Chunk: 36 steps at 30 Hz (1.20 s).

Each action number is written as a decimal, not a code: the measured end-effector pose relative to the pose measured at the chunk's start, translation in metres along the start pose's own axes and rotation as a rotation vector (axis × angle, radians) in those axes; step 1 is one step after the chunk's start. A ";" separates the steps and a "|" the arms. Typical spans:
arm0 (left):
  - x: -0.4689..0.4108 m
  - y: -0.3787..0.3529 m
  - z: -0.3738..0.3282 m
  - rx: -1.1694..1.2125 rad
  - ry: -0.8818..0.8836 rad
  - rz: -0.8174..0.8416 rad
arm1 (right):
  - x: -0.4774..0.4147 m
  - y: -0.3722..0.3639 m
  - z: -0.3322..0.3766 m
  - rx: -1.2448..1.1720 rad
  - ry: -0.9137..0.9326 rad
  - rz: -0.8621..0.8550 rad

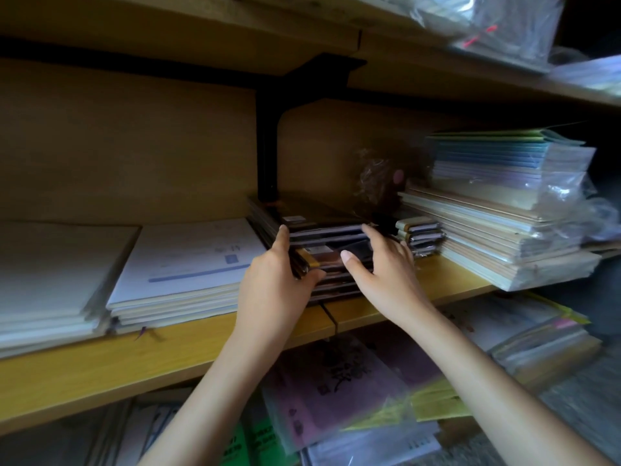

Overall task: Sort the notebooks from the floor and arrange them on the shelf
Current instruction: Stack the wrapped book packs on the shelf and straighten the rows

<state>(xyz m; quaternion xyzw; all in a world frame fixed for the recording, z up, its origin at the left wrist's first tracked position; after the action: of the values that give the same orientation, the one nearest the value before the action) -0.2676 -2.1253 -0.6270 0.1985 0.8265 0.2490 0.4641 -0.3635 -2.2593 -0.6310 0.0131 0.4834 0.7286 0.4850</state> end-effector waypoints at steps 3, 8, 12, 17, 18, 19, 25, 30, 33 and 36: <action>-0.003 -0.003 0.002 -0.010 0.015 0.009 | -0.002 0.003 -0.003 0.005 0.047 0.062; 0.002 -0.007 0.001 -0.008 0.012 -0.013 | -0.020 0.026 -0.045 -0.318 -0.208 -0.098; 0.005 -0.009 0.007 -0.111 0.054 0.019 | -0.020 0.008 -0.073 -0.589 -0.327 0.144; 0.009 -0.010 0.009 -0.233 0.080 0.033 | -0.013 0.002 -0.075 -0.652 -0.223 0.129; 0.011 -0.009 0.008 -0.241 0.089 0.030 | -0.012 0.003 -0.075 -0.650 -0.212 0.116; 0.012 -0.009 0.008 -0.259 0.102 0.031 | -0.012 0.002 -0.076 -0.644 -0.201 0.107; 0.017 -0.011 0.008 -0.226 0.076 -0.014 | -0.011 -0.002 -0.079 -0.576 -0.152 0.061; 0.019 -0.009 0.007 -0.195 -0.011 -0.075 | -0.014 -0.004 -0.082 -0.464 -0.081 0.051; 0.019 -0.010 0.008 -0.171 -0.031 -0.106 | -0.013 -0.004 -0.082 -0.407 -0.012 0.036; 0.018 -0.008 0.008 -0.088 -0.044 -0.178 | -0.013 -0.002 -0.083 -0.407 0.016 0.024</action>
<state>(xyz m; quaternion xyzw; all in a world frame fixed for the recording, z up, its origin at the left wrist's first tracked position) -0.2703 -2.1200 -0.6476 0.1094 0.8187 0.2385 0.5107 -0.3956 -2.3254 -0.6708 -0.0852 0.3300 0.8171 0.4649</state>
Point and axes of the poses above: each hand's wrist, its own x-axis away from the middle knuckle, its own y-axis out of the back of the hand, z = x × y, the point moved 5 cm from there along -x, towards the middle knuckle, and after that the axes turned 11 degrees about -y, right-handed, at the moved point
